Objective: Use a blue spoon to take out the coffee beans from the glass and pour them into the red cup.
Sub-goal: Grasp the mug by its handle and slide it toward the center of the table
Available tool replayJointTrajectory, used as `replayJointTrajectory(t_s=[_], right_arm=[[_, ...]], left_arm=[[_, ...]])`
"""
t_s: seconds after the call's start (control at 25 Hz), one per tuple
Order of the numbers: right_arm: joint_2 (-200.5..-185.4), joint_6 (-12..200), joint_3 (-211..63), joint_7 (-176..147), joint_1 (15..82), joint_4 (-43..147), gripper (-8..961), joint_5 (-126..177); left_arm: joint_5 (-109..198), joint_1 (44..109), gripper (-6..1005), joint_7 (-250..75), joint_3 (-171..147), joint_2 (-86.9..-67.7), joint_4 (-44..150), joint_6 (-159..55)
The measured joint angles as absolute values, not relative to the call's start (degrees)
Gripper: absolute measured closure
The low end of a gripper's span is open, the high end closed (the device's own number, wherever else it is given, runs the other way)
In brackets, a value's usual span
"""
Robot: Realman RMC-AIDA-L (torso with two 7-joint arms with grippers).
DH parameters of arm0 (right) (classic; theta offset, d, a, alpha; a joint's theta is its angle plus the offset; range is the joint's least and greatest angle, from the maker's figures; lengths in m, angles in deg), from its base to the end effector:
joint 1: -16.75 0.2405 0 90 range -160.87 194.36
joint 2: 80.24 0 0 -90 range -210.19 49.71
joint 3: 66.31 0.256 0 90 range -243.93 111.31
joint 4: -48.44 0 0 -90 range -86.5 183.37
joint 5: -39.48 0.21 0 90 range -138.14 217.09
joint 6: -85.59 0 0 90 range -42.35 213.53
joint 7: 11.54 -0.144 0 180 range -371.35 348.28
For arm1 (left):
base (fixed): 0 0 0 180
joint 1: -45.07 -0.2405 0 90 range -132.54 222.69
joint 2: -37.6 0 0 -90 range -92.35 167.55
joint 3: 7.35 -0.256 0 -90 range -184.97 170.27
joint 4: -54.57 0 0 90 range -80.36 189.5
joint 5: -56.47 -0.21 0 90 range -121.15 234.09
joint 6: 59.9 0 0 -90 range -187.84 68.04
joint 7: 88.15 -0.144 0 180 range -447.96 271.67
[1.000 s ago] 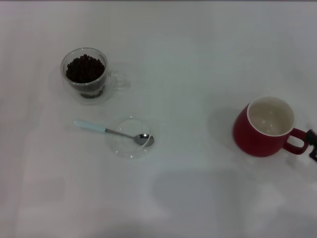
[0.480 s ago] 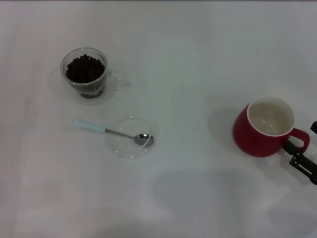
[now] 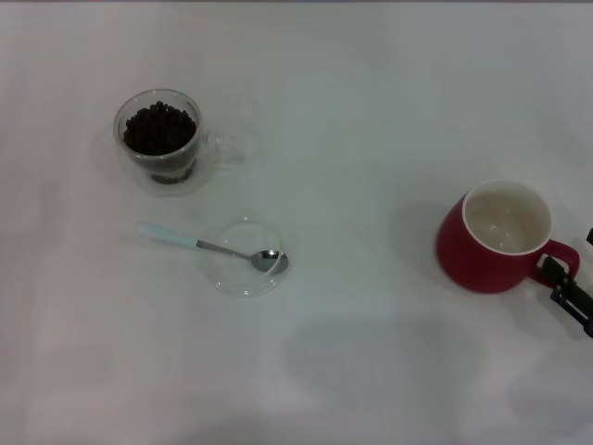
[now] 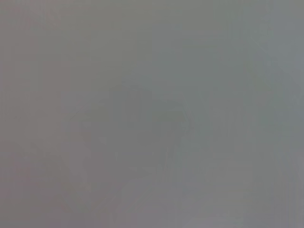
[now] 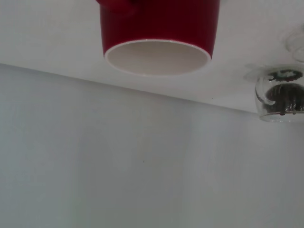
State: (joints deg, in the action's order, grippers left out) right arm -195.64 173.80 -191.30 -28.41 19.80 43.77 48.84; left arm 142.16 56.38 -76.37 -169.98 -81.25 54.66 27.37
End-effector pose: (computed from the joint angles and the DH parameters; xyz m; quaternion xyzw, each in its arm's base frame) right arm 0.4058 0.1369 -0.0129 -0.8125 0.2400 0.2230 0.4823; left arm -0.3942 0.2216 0.0411 -0.6053 -0.2151 -0.2879 0.7103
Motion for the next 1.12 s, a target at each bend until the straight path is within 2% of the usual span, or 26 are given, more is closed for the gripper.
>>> replayJointTrajectory(t_s=[0.24, 0.48, 0.68, 1.12], right_arm=[[-195.63, 173.76, -191.34, -27.67, 20.05, 44.65, 248, 48.65], [-195.63, 173.31, -192.06, -26.19, 20.78, 46.26, 503, 48.00], [-195.63, 173.24, -192.18, -26.11, 21.82, 46.52, 636, 45.83], [-195.48, 172.88, -192.27, -26.61, 23.67, 49.09, 694, 36.87]], left_arm=[[142.17, 56.41, 138, -76.37, -169.85, -81.22, 54.67, 27.37], [142.42, 56.41, 139, -76.38, -169.68, -81.22, 54.75, 27.37], [142.62, 56.42, 139, -76.37, -169.67, -81.22, 54.75, 27.37], [142.90, 56.78, 139, -76.37, -169.68, -81.19, 54.75, 27.37]])
